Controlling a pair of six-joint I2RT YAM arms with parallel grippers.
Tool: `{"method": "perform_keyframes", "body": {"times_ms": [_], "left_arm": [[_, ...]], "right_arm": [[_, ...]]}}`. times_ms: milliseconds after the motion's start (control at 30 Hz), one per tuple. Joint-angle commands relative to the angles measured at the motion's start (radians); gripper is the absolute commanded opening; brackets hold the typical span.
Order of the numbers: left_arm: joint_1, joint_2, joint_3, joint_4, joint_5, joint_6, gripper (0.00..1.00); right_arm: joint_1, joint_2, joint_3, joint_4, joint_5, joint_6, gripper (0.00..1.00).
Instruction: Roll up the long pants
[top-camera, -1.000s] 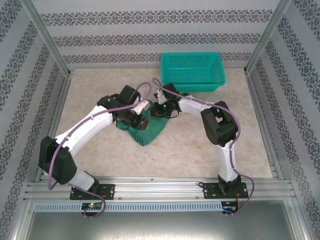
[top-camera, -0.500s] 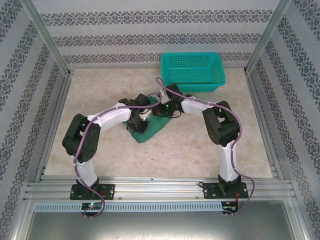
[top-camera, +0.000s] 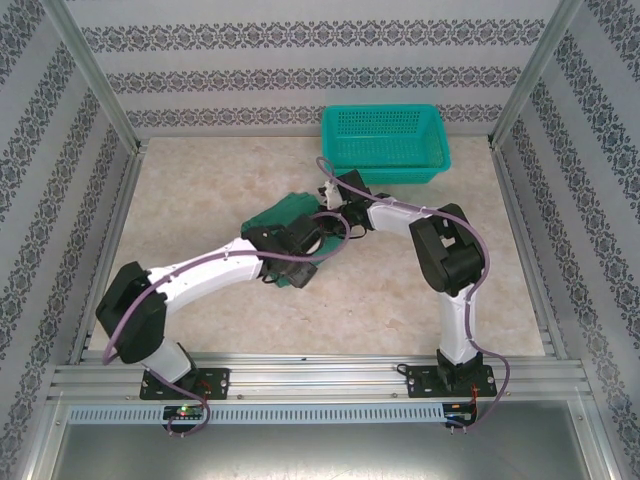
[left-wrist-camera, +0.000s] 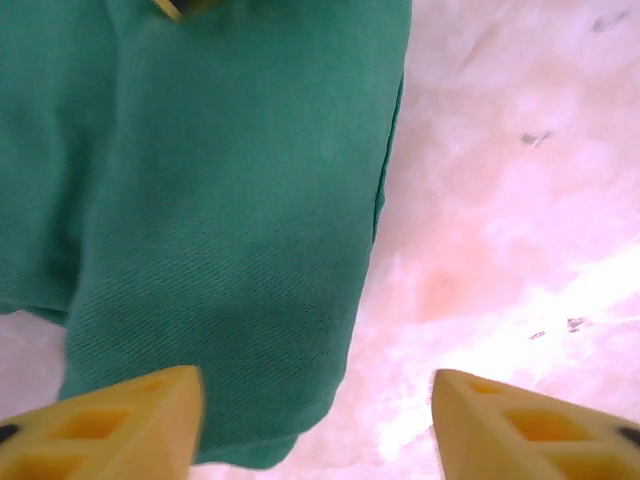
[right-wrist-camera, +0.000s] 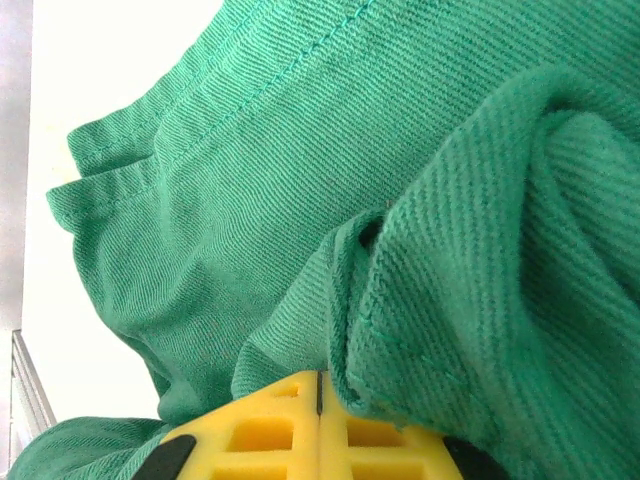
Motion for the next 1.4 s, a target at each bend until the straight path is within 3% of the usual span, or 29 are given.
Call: {"method": "perform_keyframes", "body": {"times_ms": [0,33,167,400,500,733,833,867,967,1133,1367], "left_arm": [[-0.066,0.034,-0.032,0.004,-0.221,0.105,0.72],[-0.079,0.054,-0.033,-0.003,-0.242,0.12,0.79],[-0.128,0.163,-0.032,0.017,-0.396,0.171,0.81],[-0.137,0.279,-0.015,0.101,-0.442,0.226,0.87],[-0.109,0.344,0.012,0.107,-0.429,0.242,0.87],[0.011,0.474,0.09,0.114,-0.27,0.269,0.85],[0.056,0.531,0.135,0.078,-0.185,0.278,0.72],[0.07,0.556,0.153,0.065,-0.165,0.274,0.59],[0.089,0.621,0.225,-0.012,-0.129,0.268,0.01],[0.06,0.528,0.198,-0.074,0.043,0.237,0.0],[0.023,0.384,0.202,-0.222,0.315,0.119,0.0]], "right_arm": [[-0.016,0.029,-0.082,-0.149,0.091,-0.007,0.02],[-0.018,0.024,-0.088,-0.147,0.09,-0.006,0.02],[-0.018,-0.002,-0.122,-0.126,0.087,0.0,0.02],[-0.018,-0.042,-0.179,-0.096,0.084,0.004,0.01],[-0.018,-0.051,-0.192,-0.088,0.081,0.007,0.01],[-0.012,-0.06,-0.209,-0.068,0.076,0.02,0.0],[-0.011,-0.063,-0.212,-0.07,0.082,0.02,0.0],[-0.009,-0.063,-0.214,-0.069,0.081,0.022,0.0],[-0.009,-0.072,-0.226,-0.061,0.087,0.027,0.0],[-0.04,-0.113,-0.233,-0.049,0.124,0.047,0.01],[-0.171,-0.288,-0.221,-0.059,0.236,0.065,0.26]]}}
